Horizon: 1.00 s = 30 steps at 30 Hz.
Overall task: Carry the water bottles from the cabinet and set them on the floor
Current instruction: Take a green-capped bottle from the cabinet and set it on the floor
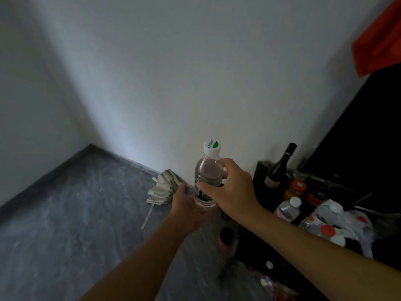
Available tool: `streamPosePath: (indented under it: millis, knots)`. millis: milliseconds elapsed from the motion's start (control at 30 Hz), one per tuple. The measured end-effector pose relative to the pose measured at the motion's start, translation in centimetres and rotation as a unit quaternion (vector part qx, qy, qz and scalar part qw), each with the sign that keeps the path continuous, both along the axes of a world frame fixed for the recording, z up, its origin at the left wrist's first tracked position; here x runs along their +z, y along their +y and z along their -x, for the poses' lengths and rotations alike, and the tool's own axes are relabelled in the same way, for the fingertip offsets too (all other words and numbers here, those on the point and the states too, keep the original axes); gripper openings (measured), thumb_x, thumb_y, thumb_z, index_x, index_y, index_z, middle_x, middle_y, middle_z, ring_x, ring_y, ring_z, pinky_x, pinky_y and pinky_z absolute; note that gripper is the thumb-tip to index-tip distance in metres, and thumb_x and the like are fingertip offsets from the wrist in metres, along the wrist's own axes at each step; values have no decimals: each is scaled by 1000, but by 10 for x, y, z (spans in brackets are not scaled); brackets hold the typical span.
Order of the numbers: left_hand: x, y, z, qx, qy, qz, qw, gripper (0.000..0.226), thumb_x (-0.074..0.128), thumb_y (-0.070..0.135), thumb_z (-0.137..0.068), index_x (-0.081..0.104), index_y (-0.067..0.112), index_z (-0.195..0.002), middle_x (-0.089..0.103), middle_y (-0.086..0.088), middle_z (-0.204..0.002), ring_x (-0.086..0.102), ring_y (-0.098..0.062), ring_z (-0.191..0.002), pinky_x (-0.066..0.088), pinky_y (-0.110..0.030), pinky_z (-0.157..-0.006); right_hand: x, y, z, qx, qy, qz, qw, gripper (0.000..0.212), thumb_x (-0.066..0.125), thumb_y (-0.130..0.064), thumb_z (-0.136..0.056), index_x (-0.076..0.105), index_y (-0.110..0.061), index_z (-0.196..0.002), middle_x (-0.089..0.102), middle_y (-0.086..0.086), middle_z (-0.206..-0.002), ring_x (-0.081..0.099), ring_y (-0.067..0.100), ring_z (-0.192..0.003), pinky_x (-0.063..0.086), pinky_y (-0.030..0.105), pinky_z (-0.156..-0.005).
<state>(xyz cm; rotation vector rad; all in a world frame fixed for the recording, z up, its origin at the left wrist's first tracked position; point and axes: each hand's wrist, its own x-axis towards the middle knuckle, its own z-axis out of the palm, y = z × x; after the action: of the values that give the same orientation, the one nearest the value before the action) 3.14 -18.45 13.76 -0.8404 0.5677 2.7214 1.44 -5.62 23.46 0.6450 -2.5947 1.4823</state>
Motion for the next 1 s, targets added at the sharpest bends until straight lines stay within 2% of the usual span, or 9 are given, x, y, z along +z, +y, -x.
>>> streamPosePath:
  millis: [67,233,367,533,633,800,1000]
  knots:
    - [-1,-21,-18,42,4,5,999,75,34,62,-91,72,-2,-100,70,-26,-107,69,-41,-93,58,-49,-69,-1,-23,-9,41,9,-1,999,55,79,-50,-64,58,-22,-106,58,-21,-83,56,-10,-71,45,5,-62]
    - [-1,-79,-72,130,-4,13,991,73,32,63,-91,60,1,-119,68,-26,-111,69,-40,-95,58,-47,-68,-3,-89,-38,137,13,-11,990,54,83,-43,-65,56,-22,-107,60,-16,-91,57,-7,-73,47,5,-64]
    - [-1,-132,-121,189,-16,1,982,78,30,65,-91,57,-1,-119,69,-28,-107,70,-41,-92,58,-47,-69,-7,-149,-72,192,10,-16,981,55,83,-44,-63,57,-22,-106,65,-11,-95,64,7,-84,56,24,-73]
    - [1,-201,-185,245,-18,-7,969,80,31,66,-91,56,-5,-118,68,-30,-106,69,-43,-92,59,-49,-68,-8,-227,-121,251,15,-14,968,52,83,-44,-64,55,-25,-104,63,-15,-92,62,2,-80,48,9,-67]
    - [2,-242,-220,271,-10,-10,962,81,30,66,-91,57,-5,-117,68,-30,-108,69,-42,-93,58,-47,-71,-9,-272,-151,280,2,-6,960,53,83,-42,-65,56,-24,-107,65,-14,-95,64,3,-83,53,13,-68]
    - [4,-310,-274,322,-12,11,947,80,30,66,-91,55,-5,-120,66,-29,-113,68,-41,-97,50,-51,-90,-6,-346,-195,326,-1,1,946,51,82,-43,-65,56,-26,-105,63,-17,-91,62,-3,-78,50,9,-65]
    - [5,-369,-325,371,-7,12,929,82,29,69,-89,56,-2,-120,68,-28,-110,69,-40,-95,55,-47,-76,-4,-416,-237,382,-8,4,924,51,84,-37,-66,58,-21,-107,64,-12,-94,63,4,-85,55,20,-74]
